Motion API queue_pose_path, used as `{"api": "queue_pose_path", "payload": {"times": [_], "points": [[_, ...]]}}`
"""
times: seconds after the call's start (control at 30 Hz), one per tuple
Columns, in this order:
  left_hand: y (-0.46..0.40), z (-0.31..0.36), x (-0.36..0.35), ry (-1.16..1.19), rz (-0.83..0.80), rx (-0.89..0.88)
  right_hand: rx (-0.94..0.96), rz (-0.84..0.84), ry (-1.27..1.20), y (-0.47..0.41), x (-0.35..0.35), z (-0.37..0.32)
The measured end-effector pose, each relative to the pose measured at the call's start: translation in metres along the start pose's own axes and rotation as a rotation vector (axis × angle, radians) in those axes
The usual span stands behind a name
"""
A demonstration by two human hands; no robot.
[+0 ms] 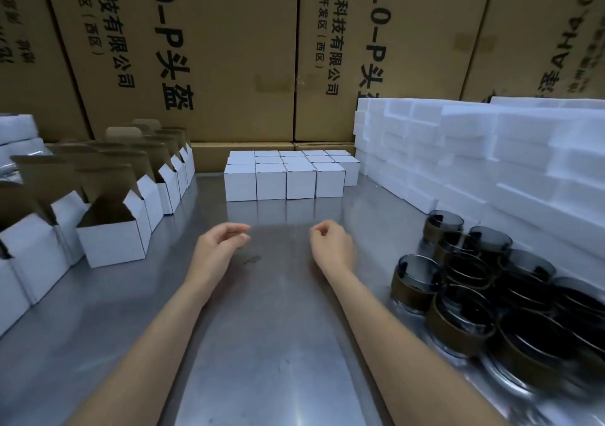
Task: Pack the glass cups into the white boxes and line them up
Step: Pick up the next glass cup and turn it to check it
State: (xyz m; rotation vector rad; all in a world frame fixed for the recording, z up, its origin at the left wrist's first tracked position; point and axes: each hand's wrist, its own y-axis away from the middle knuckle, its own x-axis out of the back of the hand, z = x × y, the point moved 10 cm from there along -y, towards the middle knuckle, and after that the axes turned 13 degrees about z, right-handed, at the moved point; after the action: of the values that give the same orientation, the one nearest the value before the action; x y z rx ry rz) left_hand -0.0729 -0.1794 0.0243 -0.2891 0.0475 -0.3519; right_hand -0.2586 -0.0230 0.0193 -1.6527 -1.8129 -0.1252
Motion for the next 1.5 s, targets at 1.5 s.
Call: {"api": "queue_pose_path", "payload": {"times": [1.5], "points": [[0.059,0.01,0.008,-0.182,-0.151,-0.031,0.742,-0.384,0.012,0.122,0.014,-0.097]]}}
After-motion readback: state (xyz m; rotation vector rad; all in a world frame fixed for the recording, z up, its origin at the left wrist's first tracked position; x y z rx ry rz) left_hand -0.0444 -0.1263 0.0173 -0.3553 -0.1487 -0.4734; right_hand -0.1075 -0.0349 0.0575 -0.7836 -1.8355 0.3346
